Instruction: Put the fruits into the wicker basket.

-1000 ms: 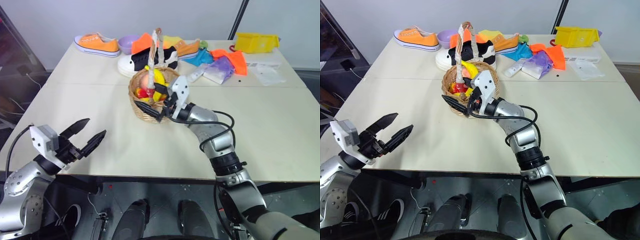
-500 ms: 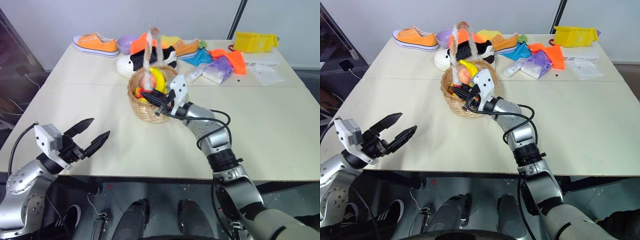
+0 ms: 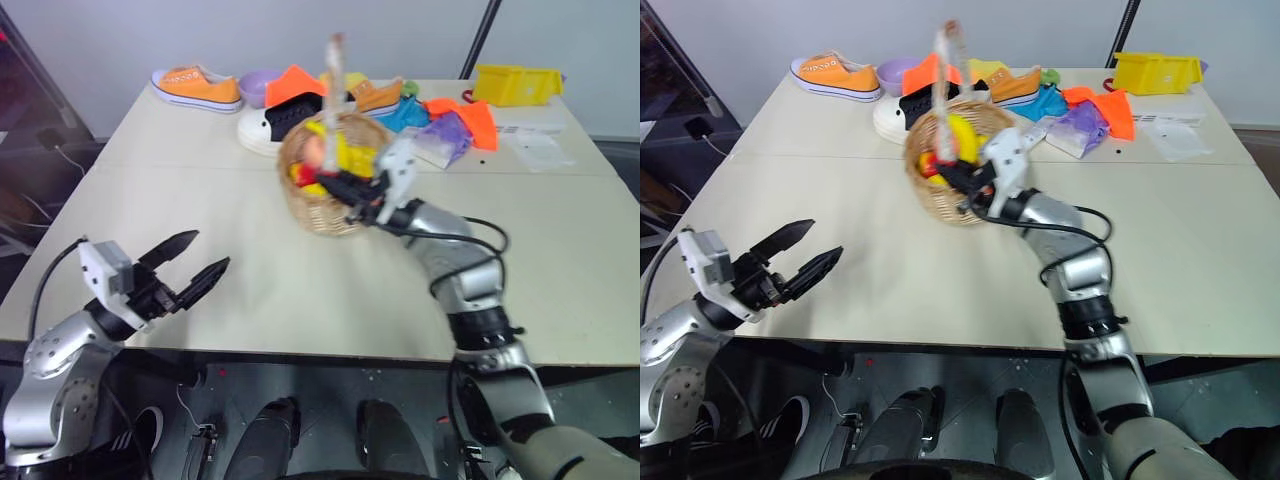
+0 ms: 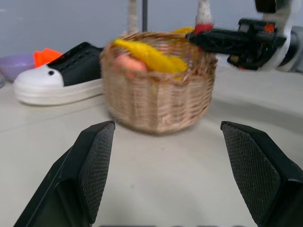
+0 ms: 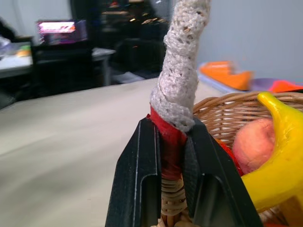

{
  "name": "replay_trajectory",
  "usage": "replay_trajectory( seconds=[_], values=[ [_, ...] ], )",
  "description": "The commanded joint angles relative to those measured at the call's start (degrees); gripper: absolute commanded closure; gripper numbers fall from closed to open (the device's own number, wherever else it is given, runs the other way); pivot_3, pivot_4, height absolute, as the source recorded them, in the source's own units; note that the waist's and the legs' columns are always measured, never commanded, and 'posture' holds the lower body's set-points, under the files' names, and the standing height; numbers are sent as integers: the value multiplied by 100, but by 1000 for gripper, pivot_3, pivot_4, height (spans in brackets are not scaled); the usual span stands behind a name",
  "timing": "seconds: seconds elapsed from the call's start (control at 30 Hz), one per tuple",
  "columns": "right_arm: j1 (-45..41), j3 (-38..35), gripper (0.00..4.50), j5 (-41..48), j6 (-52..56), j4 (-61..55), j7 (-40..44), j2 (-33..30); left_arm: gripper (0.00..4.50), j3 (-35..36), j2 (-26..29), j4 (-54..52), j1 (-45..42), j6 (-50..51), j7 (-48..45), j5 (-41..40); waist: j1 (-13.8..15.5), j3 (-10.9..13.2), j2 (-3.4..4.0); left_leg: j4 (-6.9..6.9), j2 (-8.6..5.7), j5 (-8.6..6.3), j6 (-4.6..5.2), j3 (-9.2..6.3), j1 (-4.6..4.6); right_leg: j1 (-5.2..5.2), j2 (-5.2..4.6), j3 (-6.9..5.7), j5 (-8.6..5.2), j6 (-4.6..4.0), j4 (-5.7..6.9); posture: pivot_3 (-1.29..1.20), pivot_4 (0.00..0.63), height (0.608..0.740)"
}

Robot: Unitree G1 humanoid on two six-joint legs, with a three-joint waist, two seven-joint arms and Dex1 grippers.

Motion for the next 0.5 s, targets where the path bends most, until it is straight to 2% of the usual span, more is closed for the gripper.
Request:
replay_trajectory(
  seconds=[0.03, 0.2, 0.3, 0.5],
  values=[
    [457, -746, 4430, 273, 369, -935, -275, -500, 653, -313, 106, -42, -266, 10, -226, -53, 16, 0, 0, 0, 0, 0, 1, 0, -1, 4, -2, -3, -1, 0, -4, 0, 150, 740],
    [1127, -1549, 4430, 412, 644, -1348, -516, -1138, 653, -848, 275, 438, -885, -79, -704, 164, -10, 10, 18, 4, -7, 0, 3, 10, -1, 5, -12, 1, -9, -14, -5, 0, 150, 740],
    [1702, -2236, 4430, 458, 635, -1473, -619, -1470, 653, -1259, 159, 1032, -1636, -211, -1015, 315, -1, 10, 24, 3, -4, 1, 4, 13, -1, 4, -9, 2, -9, -12, -2, 0, 150, 740],
    [2345, -3031, 4430, 541, 503, -1617, -1051, -1500, 653, -1773, -142, 2010, -2619, -435, -1620, 481, 6, 10, 24, 11, -8, 1, 7, 12, -1, 14, -13, -3, 1, 8, -8, 0, 150, 740]
  ],
)
